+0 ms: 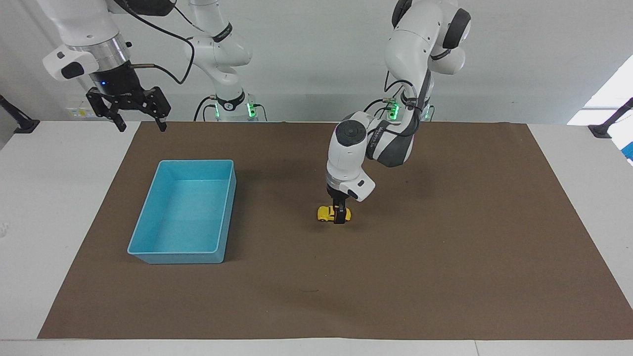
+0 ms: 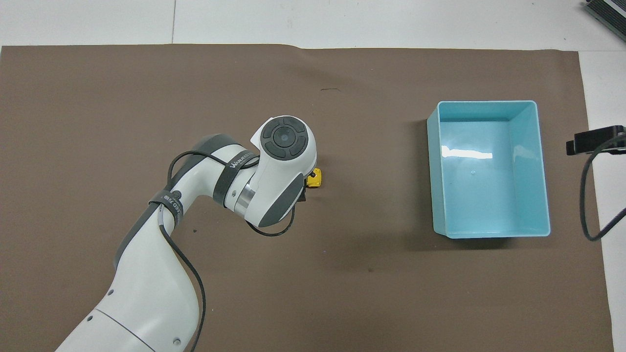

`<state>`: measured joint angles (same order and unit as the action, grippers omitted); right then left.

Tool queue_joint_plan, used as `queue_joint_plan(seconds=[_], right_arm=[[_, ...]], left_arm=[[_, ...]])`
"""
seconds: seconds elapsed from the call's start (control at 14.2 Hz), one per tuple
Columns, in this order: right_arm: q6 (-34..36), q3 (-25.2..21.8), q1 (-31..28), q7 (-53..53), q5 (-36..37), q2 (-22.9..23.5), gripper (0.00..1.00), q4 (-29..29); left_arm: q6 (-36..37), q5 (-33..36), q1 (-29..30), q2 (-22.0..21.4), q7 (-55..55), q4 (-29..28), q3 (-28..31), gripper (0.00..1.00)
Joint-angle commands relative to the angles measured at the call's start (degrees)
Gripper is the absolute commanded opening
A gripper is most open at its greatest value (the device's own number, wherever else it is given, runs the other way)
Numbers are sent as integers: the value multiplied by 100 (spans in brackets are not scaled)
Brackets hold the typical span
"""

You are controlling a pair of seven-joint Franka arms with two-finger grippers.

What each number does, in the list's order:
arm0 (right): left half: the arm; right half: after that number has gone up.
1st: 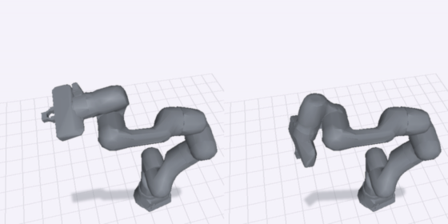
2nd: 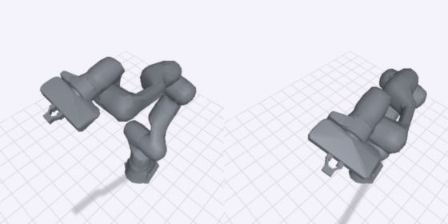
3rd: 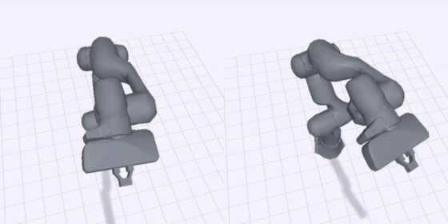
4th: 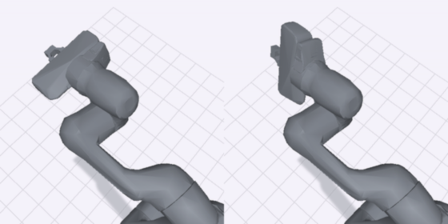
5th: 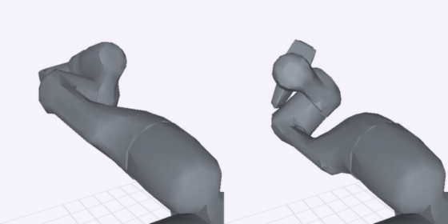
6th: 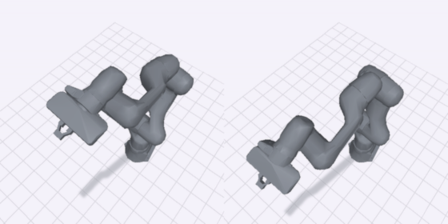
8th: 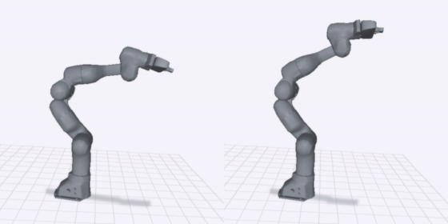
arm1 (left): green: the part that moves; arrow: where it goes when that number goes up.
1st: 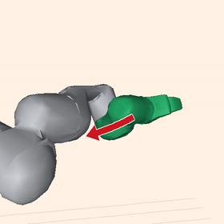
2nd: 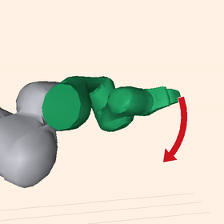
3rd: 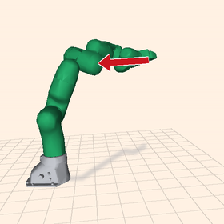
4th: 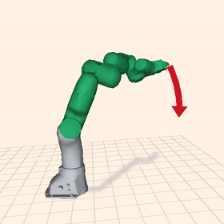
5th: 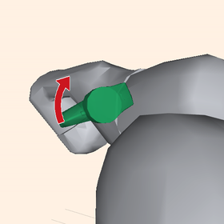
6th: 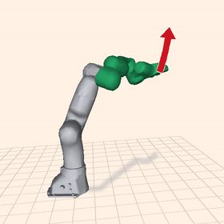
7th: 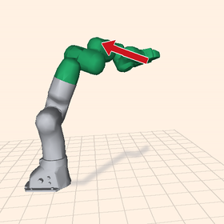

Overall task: Wind up and store yellow beetle car
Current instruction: 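Lower the left gripper and press down on the yellow car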

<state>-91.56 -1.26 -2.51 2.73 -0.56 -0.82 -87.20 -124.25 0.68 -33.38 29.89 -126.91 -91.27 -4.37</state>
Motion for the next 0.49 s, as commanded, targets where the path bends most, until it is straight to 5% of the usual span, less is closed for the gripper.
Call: queue_joint_plan(seconds=[0.0, 0.42], right_arm=[[-28, 29, -48, -124, -6, 29, 100, 45], [-28, 20, -57, -124, 3, 29, 100, 45]], left_arm=[[102, 125, -177, 8, -229, -22, 94, 100], [111, 125, -177, -27, -404, -181, 94, 100]])
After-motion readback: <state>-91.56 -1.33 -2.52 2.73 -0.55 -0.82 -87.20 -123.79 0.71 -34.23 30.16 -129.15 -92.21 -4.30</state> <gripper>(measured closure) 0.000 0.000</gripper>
